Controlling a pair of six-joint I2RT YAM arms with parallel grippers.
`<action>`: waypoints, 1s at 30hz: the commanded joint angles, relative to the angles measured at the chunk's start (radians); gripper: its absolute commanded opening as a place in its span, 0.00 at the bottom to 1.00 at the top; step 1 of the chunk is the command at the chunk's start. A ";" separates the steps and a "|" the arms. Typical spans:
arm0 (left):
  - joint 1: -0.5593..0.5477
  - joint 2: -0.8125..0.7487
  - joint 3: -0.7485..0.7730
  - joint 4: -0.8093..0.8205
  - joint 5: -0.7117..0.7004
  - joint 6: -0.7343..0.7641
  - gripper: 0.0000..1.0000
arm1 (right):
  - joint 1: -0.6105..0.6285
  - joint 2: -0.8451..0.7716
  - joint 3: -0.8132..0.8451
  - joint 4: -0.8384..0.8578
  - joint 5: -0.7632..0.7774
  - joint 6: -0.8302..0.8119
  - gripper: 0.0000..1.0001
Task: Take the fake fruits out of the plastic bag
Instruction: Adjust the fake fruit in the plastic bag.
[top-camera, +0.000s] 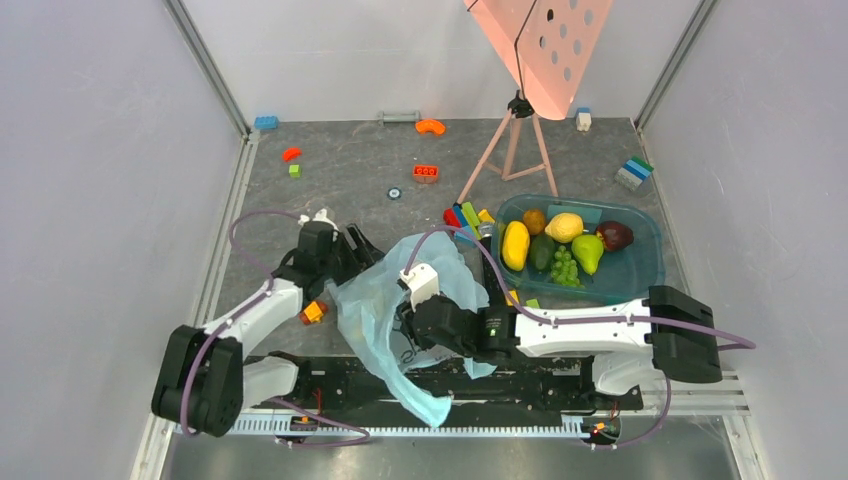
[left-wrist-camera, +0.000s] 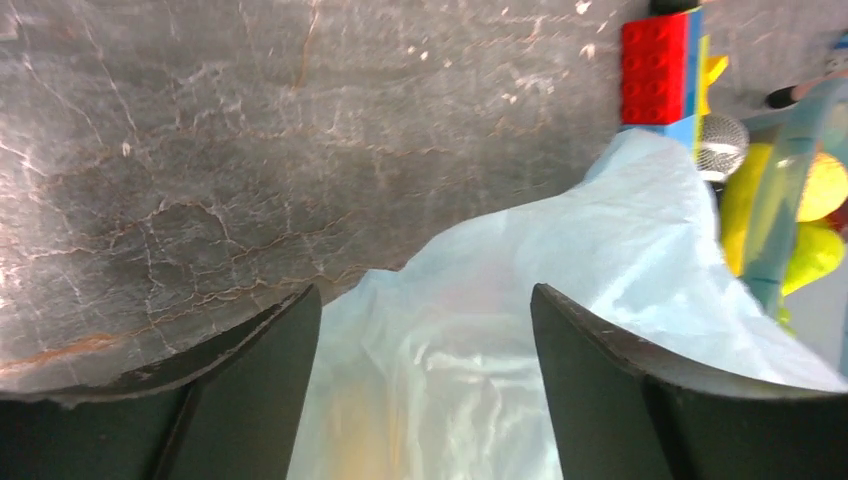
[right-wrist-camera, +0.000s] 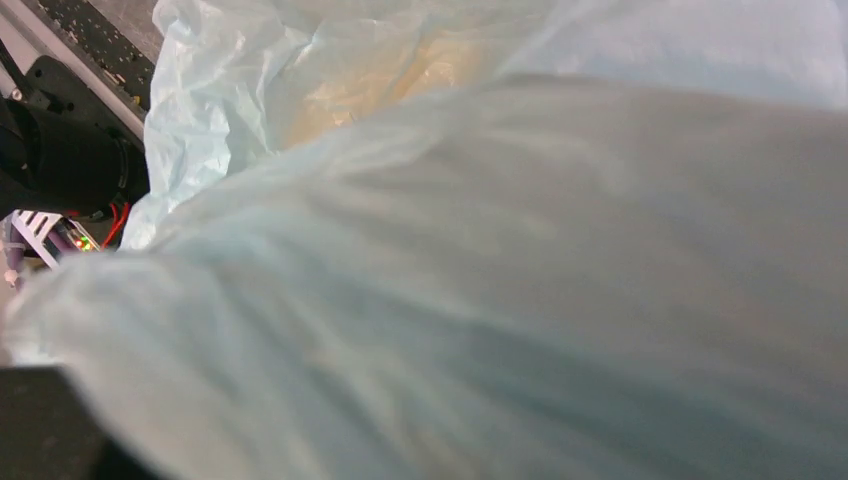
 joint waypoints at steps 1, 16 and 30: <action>0.008 -0.102 0.066 -0.104 -0.043 0.003 0.86 | -0.017 0.026 -0.016 0.097 -0.040 0.017 0.43; 0.011 -0.407 0.033 -0.415 -0.164 0.013 0.88 | -0.056 0.004 -0.112 0.212 -0.084 0.035 0.44; 0.011 -0.439 -0.120 -0.352 -0.129 -0.022 0.35 | -0.102 0.041 -0.167 0.282 -0.092 0.054 0.49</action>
